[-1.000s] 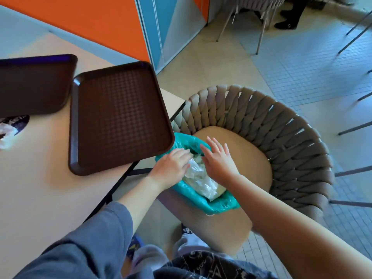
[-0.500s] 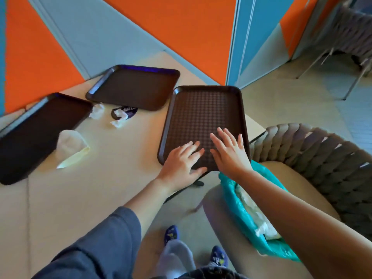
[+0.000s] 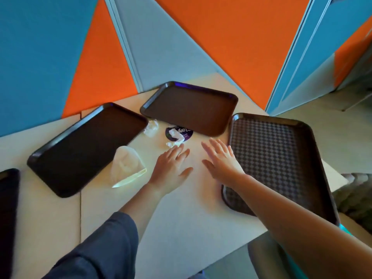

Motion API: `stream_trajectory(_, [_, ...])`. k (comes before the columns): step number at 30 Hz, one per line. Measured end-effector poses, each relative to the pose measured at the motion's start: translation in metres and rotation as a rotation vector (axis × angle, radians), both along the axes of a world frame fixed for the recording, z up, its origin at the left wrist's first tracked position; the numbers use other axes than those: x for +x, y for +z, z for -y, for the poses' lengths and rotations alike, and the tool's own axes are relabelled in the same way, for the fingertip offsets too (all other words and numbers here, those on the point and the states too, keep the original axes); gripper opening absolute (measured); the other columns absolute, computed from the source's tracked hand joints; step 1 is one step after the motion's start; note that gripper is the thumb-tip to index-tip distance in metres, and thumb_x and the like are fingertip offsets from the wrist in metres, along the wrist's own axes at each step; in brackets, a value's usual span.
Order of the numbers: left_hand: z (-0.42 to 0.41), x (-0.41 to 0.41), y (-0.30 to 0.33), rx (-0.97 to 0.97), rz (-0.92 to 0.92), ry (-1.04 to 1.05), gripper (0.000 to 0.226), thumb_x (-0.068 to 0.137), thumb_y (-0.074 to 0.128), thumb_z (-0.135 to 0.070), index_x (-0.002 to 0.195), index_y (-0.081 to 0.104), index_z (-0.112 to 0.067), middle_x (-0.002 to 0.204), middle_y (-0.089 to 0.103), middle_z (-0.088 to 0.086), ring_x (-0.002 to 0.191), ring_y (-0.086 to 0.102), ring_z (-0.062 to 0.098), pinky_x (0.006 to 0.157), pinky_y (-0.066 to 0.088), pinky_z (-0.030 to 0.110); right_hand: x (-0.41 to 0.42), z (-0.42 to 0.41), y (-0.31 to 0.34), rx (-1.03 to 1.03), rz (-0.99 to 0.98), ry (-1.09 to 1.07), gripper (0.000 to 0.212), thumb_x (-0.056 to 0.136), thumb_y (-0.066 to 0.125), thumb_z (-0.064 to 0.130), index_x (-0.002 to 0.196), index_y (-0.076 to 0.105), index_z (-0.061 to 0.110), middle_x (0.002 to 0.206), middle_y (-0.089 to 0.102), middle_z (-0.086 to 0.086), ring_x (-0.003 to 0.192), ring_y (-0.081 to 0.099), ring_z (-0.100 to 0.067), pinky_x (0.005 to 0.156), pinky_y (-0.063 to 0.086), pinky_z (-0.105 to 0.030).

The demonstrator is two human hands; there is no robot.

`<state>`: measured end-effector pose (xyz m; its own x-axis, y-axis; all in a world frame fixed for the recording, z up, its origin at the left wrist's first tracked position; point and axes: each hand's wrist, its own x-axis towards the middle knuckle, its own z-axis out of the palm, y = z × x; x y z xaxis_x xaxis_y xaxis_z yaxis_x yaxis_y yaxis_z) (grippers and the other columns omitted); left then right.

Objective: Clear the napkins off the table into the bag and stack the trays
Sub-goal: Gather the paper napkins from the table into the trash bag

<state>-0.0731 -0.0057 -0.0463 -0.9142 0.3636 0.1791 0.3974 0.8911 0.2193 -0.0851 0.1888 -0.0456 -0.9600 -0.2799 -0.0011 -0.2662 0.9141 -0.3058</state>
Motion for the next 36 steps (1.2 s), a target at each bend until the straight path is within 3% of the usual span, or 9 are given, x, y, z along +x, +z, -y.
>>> stream_trajectory(6, [0.07,-0.074,-0.005,0.004,0.039,0.183,0.058,0.091,0.05,-0.041,0.142,0.034,-0.019,0.152,0.029,0.006,0.14,0.025,0.027,0.109,0.029,0.041,-0.056,0.065,-0.001,0.054,0.071,0.032,0.063,0.095,0.039,0.044,0.147,0.008,0.029,0.158,-0.001,-0.007,0.145,-0.002,-0.031,0.116,0.009,-0.051])
stream_trajectory(14, [0.114,-0.141,-0.036,0.061,0.263,0.187,0.056,0.094,0.049,-0.029,0.144,0.027,-0.017,0.152,0.027,0.007,0.14,0.021,0.026,0.113,0.027,0.04,-0.107,0.12,-0.021,0.085,0.21,0.059,0.064,0.095,0.044,0.04,0.147,0.01,0.028,0.158,-0.005,-0.009,0.145,-0.006,-0.032,0.115,0.01,-0.053])
stream_trajectory(24, [0.108,-0.187,-0.055,0.084,0.288,0.261,0.053,0.088,0.035,0.011,0.136,0.038,-0.013,0.142,0.036,0.014,0.118,0.038,0.035,0.091,0.04,0.042,-0.151,0.125,-0.055,0.176,0.291,0.17,0.038,0.096,0.044,0.028,0.134,0.044,0.026,0.156,0.009,-0.006,0.143,0.003,-0.035,0.114,0.02,-0.051])
stream_trajectory(26, [0.107,-0.19,-0.061,0.114,0.3,0.231,0.042,0.088,0.036,0.004,0.125,0.047,-0.014,0.128,0.042,0.016,0.114,0.04,0.033,0.084,0.038,0.038,-0.155,0.123,-0.058,0.152,0.288,0.196,0.033,0.096,0.044,0.02,0.128,0.051,0.022,0.151,0.021,-0.008,0.138,0.019,-0.034,0.111,0.026,-0.043])
stream_trajectory(28, [0.106,-0.191,-0.064,0.226,0.332,0.278,0.021,0.089,0.044,-0.022,0.104,0.054,-0.013,0.108,0.046,0.009,0.103,0.046,0.028,0.079,0.035,0.033,-0.158,0.124,-0.057,0.104,0.281,0.178,0.032,0.094,0.044,0.007,0.122,0.058,0.014,0.141,0.037,-0.011,0.13,0.032,-0.032,0.105,0.031,-0.035])
stream_trajectory(30, [0.105,-0.189,-0.064,0.223,0.304,0.311,0.031,0.083,0.047,-0.047,0.079,0.051,-0.016,0.094,0.048,0.003,0.087,0.049,0.023,0.073,0.034,0.033,-0.161,0.124,-0.054,0.079,0.288,0.147,0.038,0.09,0.043,-0.004,0.123,0.058,0.006,0.135,0.047,-0.014,0.127,0.039,-0.03,0.103,0.034,-0.032])
stream_trajectory(32, [0.103,-0.184,-0.063,0.193,0.307,0.3,0.031,0.082,0.049,-0.048,0.065,0.042,-0.023,0.087,0.047,0.0,0.073,0.048,0.019,0.063,0.033,0.032,-0.159,0.123,-0.047,0.092,0.301,0.14,0.041,0.089,0.042,-0.004,0.127,0.052,0.006,0.127,0.053,-0.016,0.122,0.045,-0.028,0.098,0.04,-0.033])
stream_trajectory(34, [0.101,-0.178,-0.062,0.169,0.333,0.304,0.022,0.079,0.052,-0.039,0.065,0.045,-0.025,0.092,0.051,0.001,0.076,0.052,0.019,0.062,0.034,0.033,-0.152,0.118,-0.043,0.11,0.275,0.168,0.038,0.088,0.041,-0.003,0.123,0.053,0.005,0.121,0.055,-0.016,0.118,0.046,-0.026,0.095,0.041,-0.031])
stream_trajectory(36, [0.096,-0.172,-0.057,0.222,0.421,0.353,0.012,0.08,0.053,-0.029,0.087,0.061,-0.022,0.118,0.053,0.007,0.105,0.052,0.027,0.078,0.039,0.037,-0.143,0.107,-0.041,0.137,0.24,0.198,0.032,0.091,0.041,-0.001,0.118,0.057,0.004,0.121,0.055,-0.015,0.119,0.043,-0.024,0.095,0.034,-0.027])
